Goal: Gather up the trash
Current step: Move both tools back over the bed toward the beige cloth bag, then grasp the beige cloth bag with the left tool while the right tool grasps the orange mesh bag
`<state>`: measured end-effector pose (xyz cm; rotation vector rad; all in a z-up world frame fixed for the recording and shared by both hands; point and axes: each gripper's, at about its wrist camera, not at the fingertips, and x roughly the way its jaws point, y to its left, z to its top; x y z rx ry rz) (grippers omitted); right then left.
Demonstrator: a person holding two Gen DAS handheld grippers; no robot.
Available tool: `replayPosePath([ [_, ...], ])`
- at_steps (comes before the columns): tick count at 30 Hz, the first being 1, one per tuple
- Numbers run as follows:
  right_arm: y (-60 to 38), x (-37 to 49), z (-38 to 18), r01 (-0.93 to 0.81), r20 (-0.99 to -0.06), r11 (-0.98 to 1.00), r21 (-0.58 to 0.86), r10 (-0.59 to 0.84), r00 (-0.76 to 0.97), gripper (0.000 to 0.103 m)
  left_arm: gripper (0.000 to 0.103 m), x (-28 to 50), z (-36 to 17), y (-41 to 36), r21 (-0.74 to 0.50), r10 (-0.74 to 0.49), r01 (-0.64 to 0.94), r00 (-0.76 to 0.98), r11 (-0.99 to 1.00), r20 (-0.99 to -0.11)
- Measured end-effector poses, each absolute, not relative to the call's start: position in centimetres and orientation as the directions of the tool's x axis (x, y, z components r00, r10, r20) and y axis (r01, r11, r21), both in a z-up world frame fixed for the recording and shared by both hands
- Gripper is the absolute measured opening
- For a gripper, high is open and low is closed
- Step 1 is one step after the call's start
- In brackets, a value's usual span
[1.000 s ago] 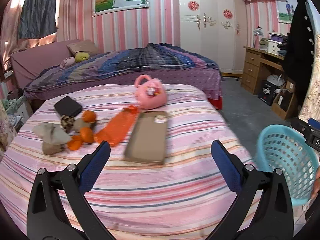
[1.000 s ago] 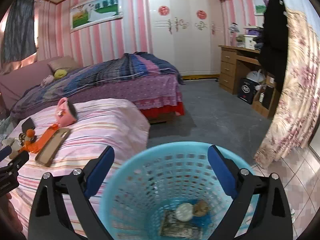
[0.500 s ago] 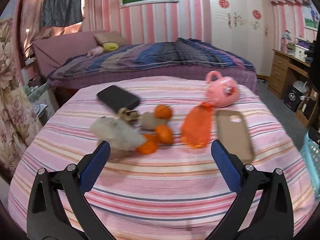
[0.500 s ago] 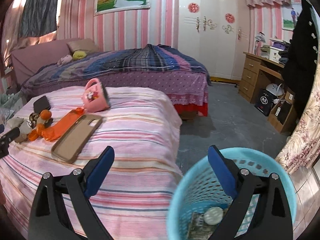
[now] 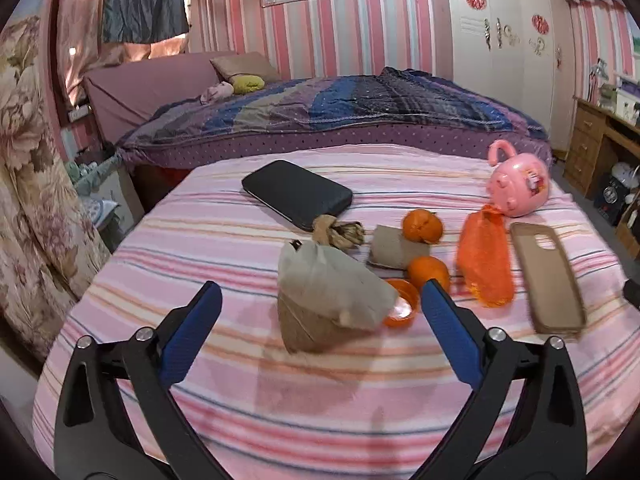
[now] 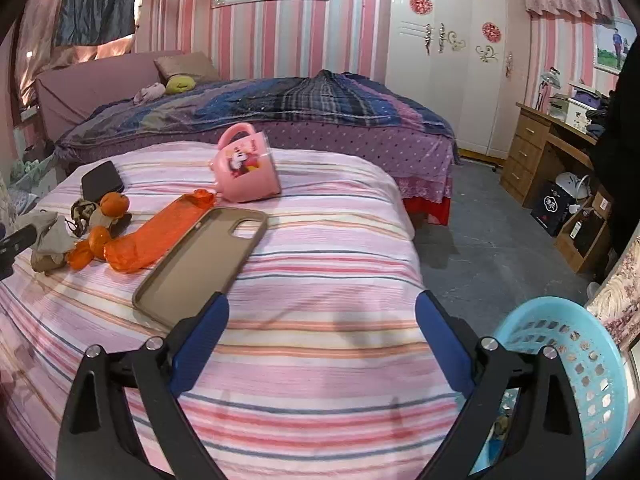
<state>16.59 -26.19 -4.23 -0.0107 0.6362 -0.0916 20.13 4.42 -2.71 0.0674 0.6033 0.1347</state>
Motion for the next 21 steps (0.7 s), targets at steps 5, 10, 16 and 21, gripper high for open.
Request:
replayPosePath([
  [5, -24.8, 17.6, -4.5, 0.07, -0.605, 0.997, -0.027, -0.072, 0.793, 0.092, 0.056, 21.8, -4.0, 5.5, 0.075, 0.126, -0.101, 0.781, 0.992, -0.612],
  [10, -22.8, 18.5, -4.9, 0.046, -0.616, 0.999, 0.002, -0.035, 0.787, 0.092, 0.033, 21.7, -3.9, 6.5, 0.018, 0.073, -0.079, 0.787, 0.997, -0.612],
  [16, -19.7, 18.7, -4.6, -0.014, -0.607, 1.0, 0.022, 0.025, 0.794, 0.092, 0.026, 20.5, -2.1, 7.5, 0.009, 0.069, -0.079, 0.811, 0.997, -0.581],
  [21, -16.6, 19.5, -4.5, -0.079, -0.616, 0.997, 0.027, 0.079, 0.784, 0.092, 0.026, 20.0, -0.9, 9.4, -0.013, 0.08, -0.105, 0.821, 0.994, -0.566],
])
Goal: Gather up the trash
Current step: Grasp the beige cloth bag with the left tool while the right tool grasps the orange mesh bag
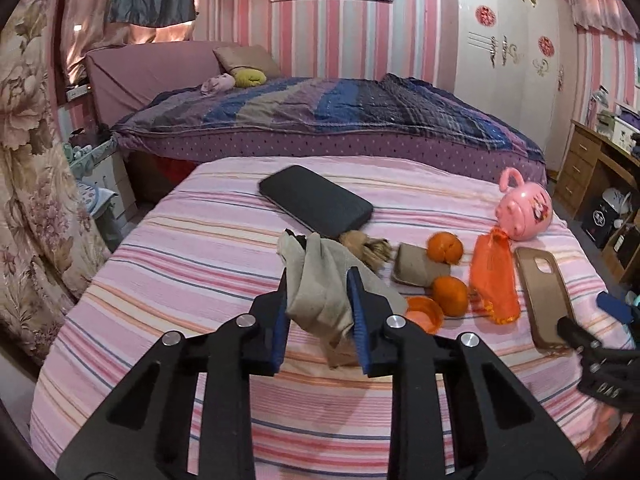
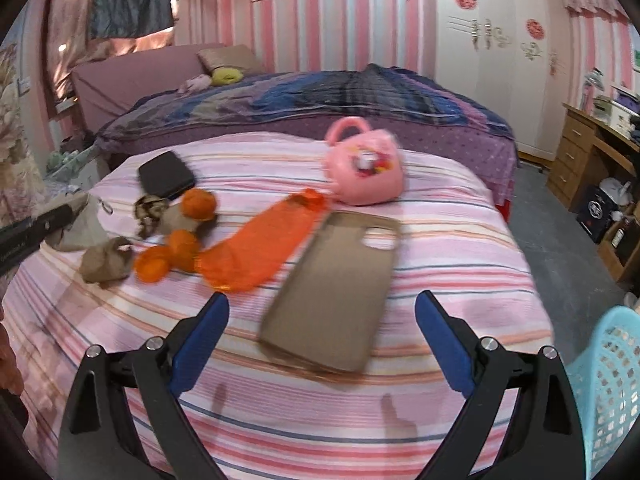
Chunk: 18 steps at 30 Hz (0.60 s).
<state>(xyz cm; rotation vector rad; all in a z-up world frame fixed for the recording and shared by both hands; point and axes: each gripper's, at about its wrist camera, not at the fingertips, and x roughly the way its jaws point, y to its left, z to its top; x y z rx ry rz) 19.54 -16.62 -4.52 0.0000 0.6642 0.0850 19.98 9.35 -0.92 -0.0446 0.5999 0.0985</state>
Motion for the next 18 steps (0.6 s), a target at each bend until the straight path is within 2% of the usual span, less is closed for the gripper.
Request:
replayPosePath([
  [3, -13.9, 20.3, -4.7, -0.128, -0.618, 0.991, -0.034, 0.08, 0.782, 0.091, 0.026, 19.8, -0.7, 10.5, -0.011, 0.104, -0.133, 0.816, 0.991, -0.568],
  [10, -9.7, 22.7, -5.9, -0.227, -0.678, 0.968, -0.109, 0.094, 0.729, 0.073, 0.026, 20.0, -0.9, 12.7, -0.037, 0.129, -0.186, 0.799, 0.982, -0.587],
  [11, -9.5, 23.0, -6.0, -0.234, -0.689, 0.966, -0.108, 0.097, 0.718, 0.065, 0.025, 20.1, -0.9, 12.9, -0.04, 0.13, -0.19, 0.797, 0.981, -0.59],
  [15, -9.4, 24.5, -6.5, -0.232, -0.732, 0.971, -0.06, 0.115, 0.671, 0.048, 0.025, 20.3, -1.0, 13.0, -0.043, 0.137, -0.201, 0.794, 0.979, -0.593],
  [17, -9.3, 24.9, -6.6, -0.232, -0.736, 0.971, -0.054, 0.118, 0.667, 0.034, 0.025, 20.5, -1.1, 12.7, -0.036, 0.138, -0.198, 0.793, 0.98, -0.594],
  [18, -9.1, 24.9, -6.5, -0.231, -0.731, 0.971, -0.059, 0.116, 0.673, 0.031, 0.025, 20.6, -1.1, 12.5, -0.028, 0.141, -0.196, 0.793, 0.98, -0.593],
])
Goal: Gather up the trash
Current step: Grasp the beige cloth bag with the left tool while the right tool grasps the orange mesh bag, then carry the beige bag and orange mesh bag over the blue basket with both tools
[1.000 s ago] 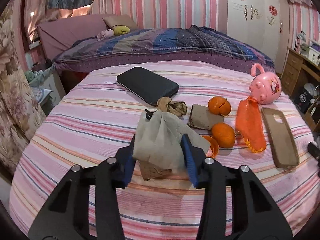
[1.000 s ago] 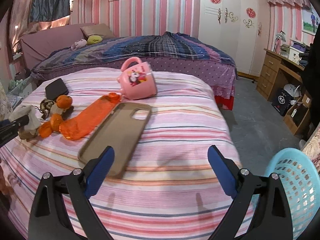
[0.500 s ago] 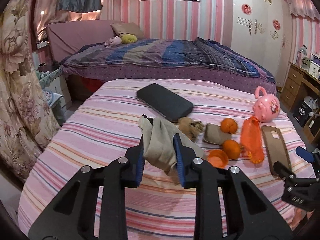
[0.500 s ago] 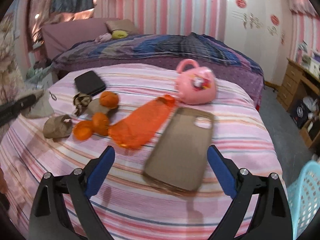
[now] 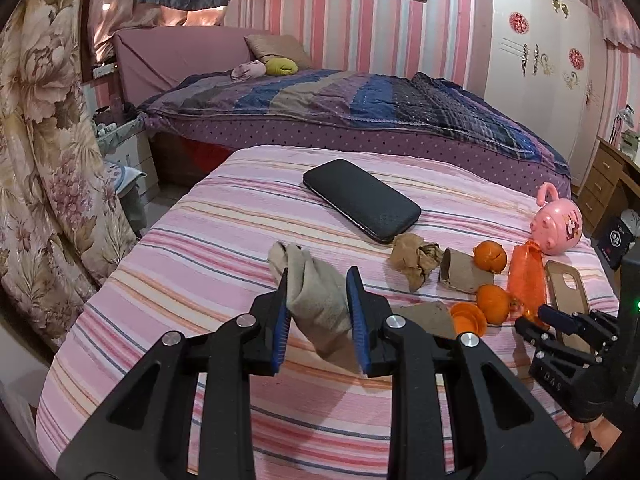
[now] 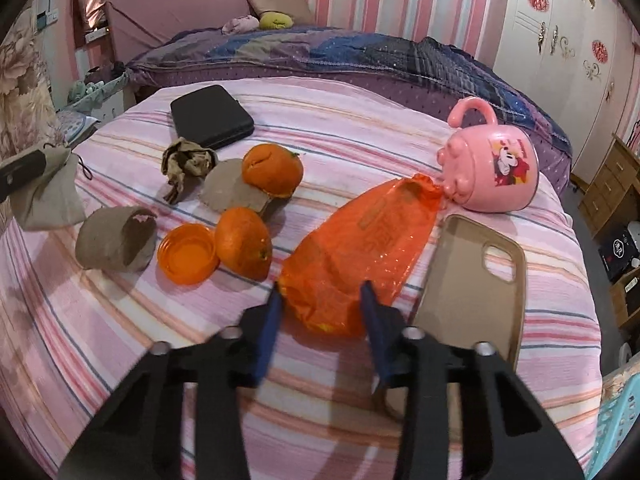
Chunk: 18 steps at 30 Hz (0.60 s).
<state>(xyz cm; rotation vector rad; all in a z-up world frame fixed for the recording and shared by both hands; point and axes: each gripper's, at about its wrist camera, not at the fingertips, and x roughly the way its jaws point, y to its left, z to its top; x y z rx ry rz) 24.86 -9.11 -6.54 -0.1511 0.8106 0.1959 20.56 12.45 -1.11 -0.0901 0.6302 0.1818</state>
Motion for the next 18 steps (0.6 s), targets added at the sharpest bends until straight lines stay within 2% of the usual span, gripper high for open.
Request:
replayPosePath([
  [2, -8.9, 24.8, -6.5, -0.234, -0.722, 0.97, -0.069, 0.114, 0.682, 0.019, 0.025, 20.7, -1.1, 12.0, -0.014, 0.146, -0.191, 0.793, 0.982, -0.592],
  [5, -8.8, 24.7, -6.4, -0.25, -0.705, 0.964, -0.089, 0.117, 0.7, 0.009, 0.024, 20.6, -1.0, 11.7, -0.006, 0.145, -0.184, 0.796, 0.983, -0.587],
  [7, -9.2, 24.4, -6.0, -0.251, -0.691, 0.964, -0.088, 0.123, 0.713, 0.007, 0.024, 20.4, -0.8, 11.6, -0.015, 0.139, -0.182, 0.8, 0.983, -0.583],
  [18, -16.1, 20.5, -2.5, -0.166, -0.575, 0.986, 0.019, 0.147, 0.805, 0.005, 0.019, 18.7, 0.6, 10.1, -0.052, 0.092, -0.145, 0.828, 0.988, -0.552],
])
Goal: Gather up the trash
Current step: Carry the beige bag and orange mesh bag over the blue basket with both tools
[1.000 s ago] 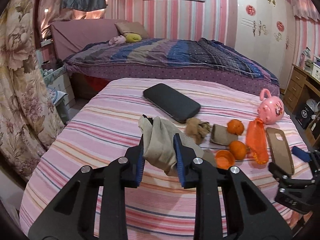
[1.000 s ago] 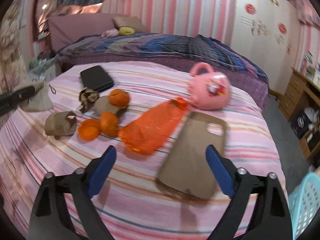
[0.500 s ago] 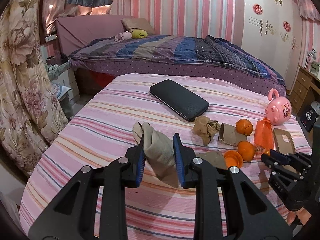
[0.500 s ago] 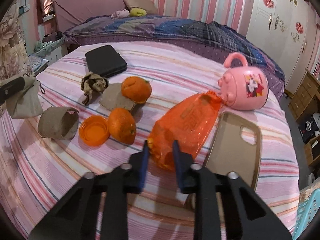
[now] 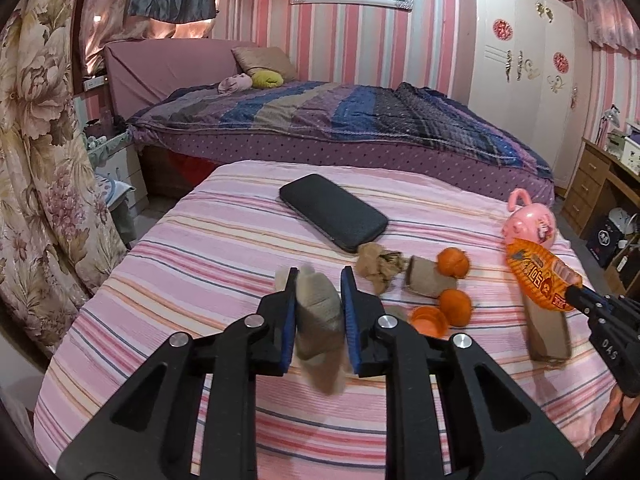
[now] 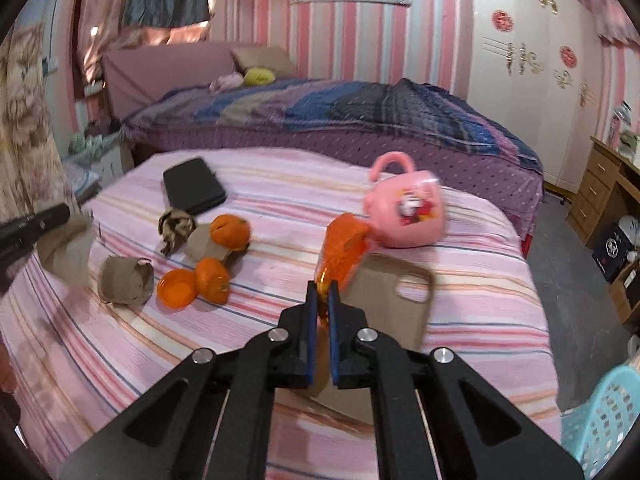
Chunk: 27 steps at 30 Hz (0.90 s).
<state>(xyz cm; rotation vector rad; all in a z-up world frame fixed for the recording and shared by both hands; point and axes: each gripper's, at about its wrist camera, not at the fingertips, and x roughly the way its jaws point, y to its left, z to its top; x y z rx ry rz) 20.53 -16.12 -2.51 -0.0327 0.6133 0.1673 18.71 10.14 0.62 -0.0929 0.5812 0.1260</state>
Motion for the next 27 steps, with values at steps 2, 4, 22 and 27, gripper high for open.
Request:
replayPosePath([
  [2, -17.3, 19.9, -2.1, -0.157, -0.566, 0.987, 0.041, 0.152, 0.81, 0.005, 0.018, 18.2, 0.9, 9.4, -0.064, 0.073, -0.128, 0.835, 0.99, -0.545],
  [4, -18.3, 19.1, -1.7, -0.146, -0.552, 0.988, 0.048, 0.148, 0.82, 0.005, 0.017, 17.6, 1.0, 8.4, -0.075, 0.049, -0.106, 0.84, 0.992, -0.54],
  [22, -25.4, 12.2, -1.1, -0.096, -0.524, 0.995, 0.039, 0.103, 0.845, 0.005, 0.004, 11.7, -0.4, 3.9, -0.079, -0.065, 0.025, 0.827, 0.997, -0.559],
  [27, -27.2, 11.7, -1.4, -0.096, -0.53, 0.995, 0.024, 0.095, 0.843, 0.005, 0.007, 11.3, -1.6, 6.5, -0.016, 0.026, -0.044, 0.812, 0.999, -0.583],
])
